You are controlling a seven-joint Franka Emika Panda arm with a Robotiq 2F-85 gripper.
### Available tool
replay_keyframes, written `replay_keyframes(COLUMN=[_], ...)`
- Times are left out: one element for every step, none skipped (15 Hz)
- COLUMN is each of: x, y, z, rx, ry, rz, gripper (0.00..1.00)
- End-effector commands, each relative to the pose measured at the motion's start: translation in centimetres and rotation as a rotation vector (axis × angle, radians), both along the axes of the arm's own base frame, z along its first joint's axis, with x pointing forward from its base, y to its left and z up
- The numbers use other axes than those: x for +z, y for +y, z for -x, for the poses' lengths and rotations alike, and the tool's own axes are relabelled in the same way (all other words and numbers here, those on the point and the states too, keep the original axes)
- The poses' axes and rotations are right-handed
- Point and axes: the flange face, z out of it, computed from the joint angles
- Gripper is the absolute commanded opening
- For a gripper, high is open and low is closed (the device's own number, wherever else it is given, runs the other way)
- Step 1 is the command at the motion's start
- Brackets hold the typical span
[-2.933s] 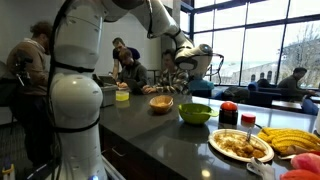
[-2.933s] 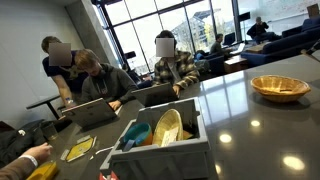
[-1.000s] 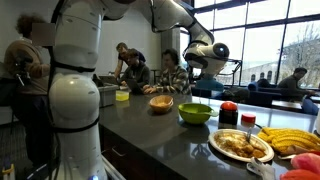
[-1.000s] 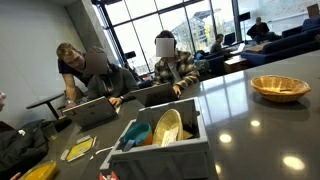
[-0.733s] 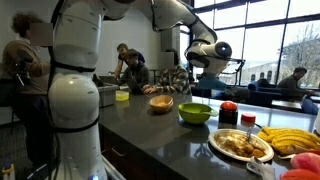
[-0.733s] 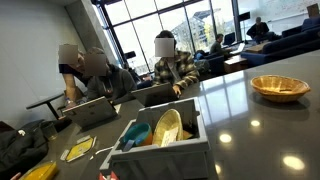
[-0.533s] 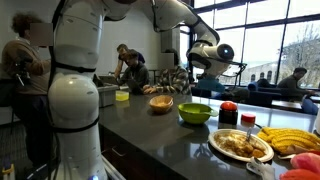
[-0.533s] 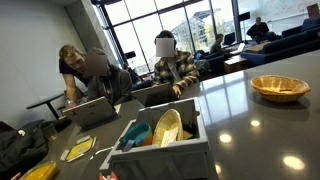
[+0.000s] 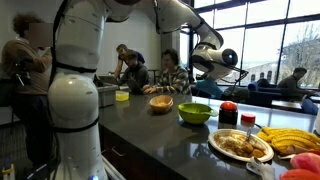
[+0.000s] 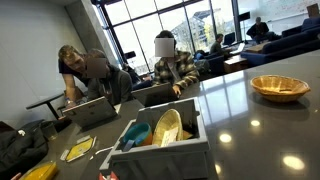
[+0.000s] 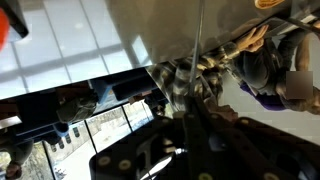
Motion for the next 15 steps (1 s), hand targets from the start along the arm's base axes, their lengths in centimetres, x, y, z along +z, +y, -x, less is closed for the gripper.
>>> replay_keyframes(x=[0.3, 0.4, 0.2, 0.1, -0.1, -0.1, -0.3, -0.3, -0.4, -0.6, -0.6, -0.7, -0.6, -0.4, -0.2], y=[-1.0, -0.4, -0.3, -0.3, 0.1, 0.4, 1.0, 1.6, 2.1, 2.6, 3.0, 3.5, 3.9, 4.5, 5.0], z=[0.1, -0.2, -0.3, -0.4, -0.5, -0.6, -0.8, -0.9, -1.1, -1.3, -1.3, -1.4, -1.5, -1.5, -1.6], rx=[-0.064, -0.088, -0.115, -0.141, -0.166, -0.186, -0.200, -0.211, -0.222, -0.229, -0.236, -0.241, -0.242, -0.240, -0.234], ry=[-0.014, -0.013, -0.011, -0.011, -0.006, -0.005, -0.002, 0.001, 0.004, 0.006, 0.009, 0.009, 0.008, 0.005, 0.000], rz=[0.136, 0.183, 0.242, 0.295, 0.350, 0.404, 0.445, 0.482, 0.518, 0.548, 0.576, 0.598, 0.616, 0.626, 0.633], gripper=[0.01, 0.01, 0.01, 0.01, 0.01, 0.01, 0.01, 0.01, 0.01, 0.01, 0.01, 0.01, 0.01, 0.01, 0.01])
